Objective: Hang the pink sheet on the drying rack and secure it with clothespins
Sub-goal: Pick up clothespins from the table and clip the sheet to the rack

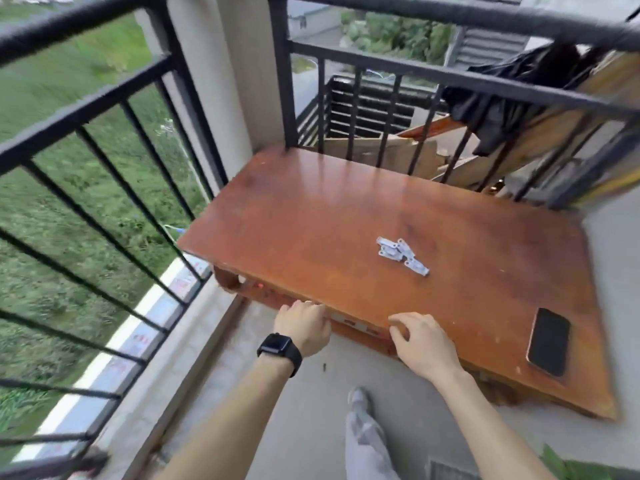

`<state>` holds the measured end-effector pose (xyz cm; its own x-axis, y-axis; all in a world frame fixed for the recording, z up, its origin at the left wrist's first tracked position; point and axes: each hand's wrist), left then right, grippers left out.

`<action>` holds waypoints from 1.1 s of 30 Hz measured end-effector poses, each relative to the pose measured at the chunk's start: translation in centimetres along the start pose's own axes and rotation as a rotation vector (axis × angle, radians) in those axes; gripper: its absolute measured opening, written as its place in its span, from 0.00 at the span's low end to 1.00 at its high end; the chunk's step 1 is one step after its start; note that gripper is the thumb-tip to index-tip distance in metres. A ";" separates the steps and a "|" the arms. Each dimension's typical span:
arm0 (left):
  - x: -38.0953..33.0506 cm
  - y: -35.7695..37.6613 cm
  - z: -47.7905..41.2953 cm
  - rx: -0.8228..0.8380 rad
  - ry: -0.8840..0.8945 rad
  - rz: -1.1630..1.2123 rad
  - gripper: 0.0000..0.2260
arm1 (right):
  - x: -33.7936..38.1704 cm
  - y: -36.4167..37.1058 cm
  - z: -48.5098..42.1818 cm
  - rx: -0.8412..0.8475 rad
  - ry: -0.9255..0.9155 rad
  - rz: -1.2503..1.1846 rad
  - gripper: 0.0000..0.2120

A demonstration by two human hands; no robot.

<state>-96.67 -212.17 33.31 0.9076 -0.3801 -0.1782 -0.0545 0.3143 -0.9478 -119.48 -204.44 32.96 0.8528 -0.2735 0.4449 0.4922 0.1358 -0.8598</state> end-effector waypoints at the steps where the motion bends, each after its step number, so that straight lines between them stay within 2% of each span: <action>1: -0.6 0.1 -2.3 0.016 -0.002 0.016 0.13 | -1.2 -0.3 -2.0 0.006 0.023 -0.003 0.14; 8: -4.8 2.3 -18.7 0.131 0.046 0.047 0.17 | -8.9 -1.6 -16.1 0.072 0.217 0.001 0.17; 13: -8.2 6.2 -28.1 0.085 0.260 -0.072 0.23 | -12.7 -0.3 -23.7 0.013 0.270 0.036 0.22; 16: -10.0 7.9 -30.8 0.071 0.372 -0.127 0.25 | -14.2 1.5 -25.5 -0.034 0.261 0.019 0.17; 19: -10.6 9.5 -31.6 0.022 0.402 -0.111 0.25 | -14.6 2.9 -25.3 -0.065 0.226 0.007 0.09; 21: -10.8 10.2 -31.7 0.014 0.384 -0.122 0.25 | -14.6 3.3 -24.7 -0.065 0.214 -0.030 0.08; 25: -10.8 11.0 -31.3 -0.028 0.277 -0.197 0.11 | -14.8 3.2 -23.6 0.046 0.210 -0.051 0.08; 28: -9.2 10.9 -29.7 -0.040 0.201 -0.177 0.09 | -14.6 2.6 -23.1 0.097 0.281 -0.046 0.10; 30: -8.0 10.3 -27.9 0.054 0.087 -0.099 0.08 | -14.0 2.2 -22.9 0.143 0.369 -0.216 0.11; 31: -7.2 10.5 -26.9 0.100 -0.009 -0.030 0.08 | -13.4 2.0 -22.7 0.172 0.397 -0.341 0.16; 33: -5.8 10.1 -24.3 0.126 -0.230 0.260 0.10 | -11.9 1.7 -22.1 0.237 0.427 -0.575 0.22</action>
<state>-112.54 -227.90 18.31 0.9410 -0.0722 -0.3306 -0.2565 0.4850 -0.8361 -132.66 -222.02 20.67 0.3322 -0.7021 0.6298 0.9046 0.0481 -0.4235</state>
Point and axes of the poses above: each hand's wrist, its own z-axis away from the middle knuckle, its own y-axis out of the palm, x = y × z, and after that the axes turned 4 degrees about -z, right-handed
